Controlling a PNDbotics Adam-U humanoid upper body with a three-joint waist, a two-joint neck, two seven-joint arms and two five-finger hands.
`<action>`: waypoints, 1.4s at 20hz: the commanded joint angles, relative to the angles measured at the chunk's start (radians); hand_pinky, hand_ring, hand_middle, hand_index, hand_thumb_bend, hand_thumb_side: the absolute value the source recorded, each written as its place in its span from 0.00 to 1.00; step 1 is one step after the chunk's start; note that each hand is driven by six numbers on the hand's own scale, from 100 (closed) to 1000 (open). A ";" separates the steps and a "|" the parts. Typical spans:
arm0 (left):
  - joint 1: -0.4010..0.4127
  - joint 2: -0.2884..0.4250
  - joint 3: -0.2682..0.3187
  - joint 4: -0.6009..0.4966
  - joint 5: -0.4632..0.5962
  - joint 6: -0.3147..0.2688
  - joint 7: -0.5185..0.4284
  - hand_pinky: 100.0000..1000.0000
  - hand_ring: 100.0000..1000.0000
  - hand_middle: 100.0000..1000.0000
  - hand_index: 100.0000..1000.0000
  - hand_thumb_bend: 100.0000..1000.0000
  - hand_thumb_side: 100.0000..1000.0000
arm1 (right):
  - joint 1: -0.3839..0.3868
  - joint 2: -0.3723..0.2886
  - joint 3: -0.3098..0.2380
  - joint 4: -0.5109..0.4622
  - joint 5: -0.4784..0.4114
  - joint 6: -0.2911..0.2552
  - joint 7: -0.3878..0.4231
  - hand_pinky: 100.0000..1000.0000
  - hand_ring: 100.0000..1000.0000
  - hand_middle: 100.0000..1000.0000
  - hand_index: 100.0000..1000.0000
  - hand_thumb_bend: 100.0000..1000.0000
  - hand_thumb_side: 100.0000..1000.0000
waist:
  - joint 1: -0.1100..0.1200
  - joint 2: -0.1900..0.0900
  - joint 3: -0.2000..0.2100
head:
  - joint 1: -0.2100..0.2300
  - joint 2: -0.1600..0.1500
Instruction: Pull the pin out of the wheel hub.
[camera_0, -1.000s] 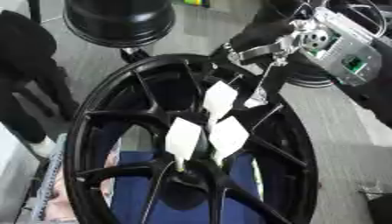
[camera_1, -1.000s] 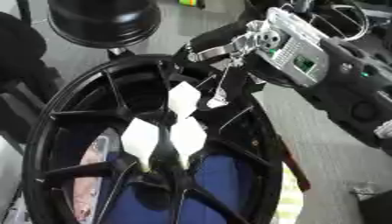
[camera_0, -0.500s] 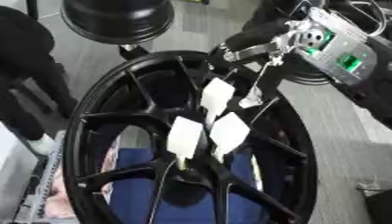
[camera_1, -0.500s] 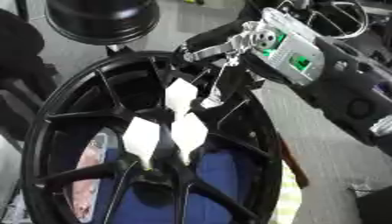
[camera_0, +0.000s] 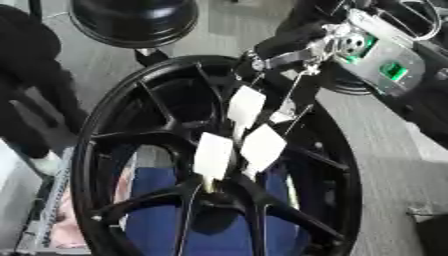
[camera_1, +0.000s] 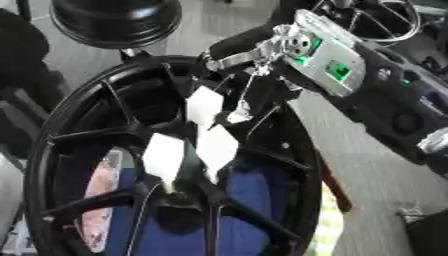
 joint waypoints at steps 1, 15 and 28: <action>-0.007 0.016 0.010 -0.017 0.001 -0.001 0.005 0.73 0.79 0.69 0.81 0.11 0.57 | -0.011 -0.019 -0.016 0.004 0.003 -0.116 0.110 0.88 0.82 0.68 0.76 0.15 0.05 | 0.007 -0.019 0.001 | -0.004 0.000; -0.004 0.017 0.017 -0.017 -0.003 0.004 0.012 0.73 0.79 0.69 0.81 0.11 0.56 | -0.028 -0.010 -0.053 -0.011 -0.132 -0.014 0.110 0.83 0.70 0.40 0.47 0.00 0.00 | 0.006 -0.025 0.000 | -0.003 0.003; 0.012 0.023 0.022 -0.017 -0.008 0.005 0.017 0.73 0.79 0.69 0.81 0.12 0.55 | -0.028 -0.129 -0.255 -0.041 -0.208 0.061 0.088 0.83 0.67 0.36 0.43 0.00 0.00 | 0.020 -0.043 -0.028 | 0.029 0.006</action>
